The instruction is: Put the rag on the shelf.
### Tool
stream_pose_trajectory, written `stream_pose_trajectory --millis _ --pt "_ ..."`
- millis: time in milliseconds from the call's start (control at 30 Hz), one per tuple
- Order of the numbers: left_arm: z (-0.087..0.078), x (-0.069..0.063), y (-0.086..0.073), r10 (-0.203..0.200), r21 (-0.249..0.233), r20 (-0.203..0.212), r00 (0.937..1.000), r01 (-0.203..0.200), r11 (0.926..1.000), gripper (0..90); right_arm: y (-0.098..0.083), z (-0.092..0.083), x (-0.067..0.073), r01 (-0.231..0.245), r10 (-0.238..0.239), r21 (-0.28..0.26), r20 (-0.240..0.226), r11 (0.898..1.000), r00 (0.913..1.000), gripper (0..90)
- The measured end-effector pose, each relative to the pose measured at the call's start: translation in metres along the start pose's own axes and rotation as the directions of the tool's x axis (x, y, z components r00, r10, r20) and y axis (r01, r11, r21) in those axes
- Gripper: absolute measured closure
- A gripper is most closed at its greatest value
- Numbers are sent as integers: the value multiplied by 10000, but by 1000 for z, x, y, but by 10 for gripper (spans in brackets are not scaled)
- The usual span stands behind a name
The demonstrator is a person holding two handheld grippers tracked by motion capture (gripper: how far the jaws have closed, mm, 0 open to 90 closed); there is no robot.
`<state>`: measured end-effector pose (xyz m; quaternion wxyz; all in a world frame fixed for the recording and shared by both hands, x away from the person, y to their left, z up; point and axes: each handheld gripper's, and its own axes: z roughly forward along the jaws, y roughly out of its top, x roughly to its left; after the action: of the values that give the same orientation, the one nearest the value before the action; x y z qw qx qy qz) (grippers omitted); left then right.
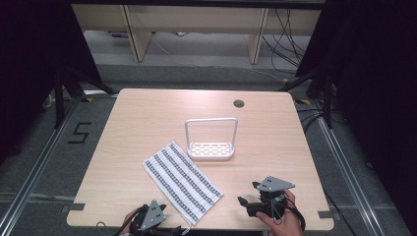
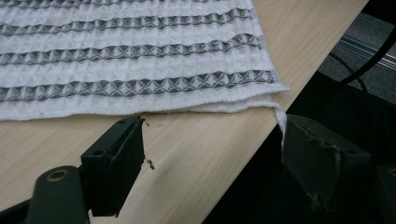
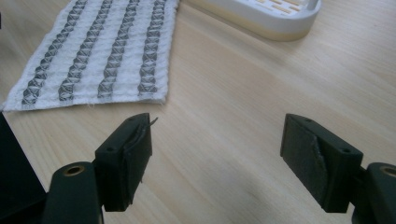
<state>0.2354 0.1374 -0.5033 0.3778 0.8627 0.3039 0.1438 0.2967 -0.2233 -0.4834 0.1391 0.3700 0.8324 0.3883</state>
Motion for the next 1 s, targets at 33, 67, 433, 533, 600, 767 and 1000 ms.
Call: stream_pose_trajectory --millis 33,67,433,533,600,767,1000 --pt "1 -1 1 72 32 24 10000 -72 10000 204 1 1 0 123 -122 -85 17 9999 9999 262" --pt "1 -1 1 72 32 24 10000 -72 10000 205 1 2 2 7 -7 -28 -35 10000 10000 263" --pt "13 -10 12 340 144 376 9987 -345 9993 222 7 14 8 406 -401 206 -250 9990 9989 282" --pt "16 -11 15 557 190 408 9976 -565 9982 226 9 18 9 616 -611 182 -244 9979 9978 284" --pt "19 -15 16 143 -71 584 9982 -139 9999 230 11 21 11 589 -580 293 -328 9978 9978 286" --pt "22 -13 18 427 243 535 9977 -441 9987 247 15 29 15 690 -672 396 -465 9968 9967 292" --pt "26 -13 22 701 265 605 9957 -718 9971 309 20 37 19 899 -865 514 -650 9946 9941 311"
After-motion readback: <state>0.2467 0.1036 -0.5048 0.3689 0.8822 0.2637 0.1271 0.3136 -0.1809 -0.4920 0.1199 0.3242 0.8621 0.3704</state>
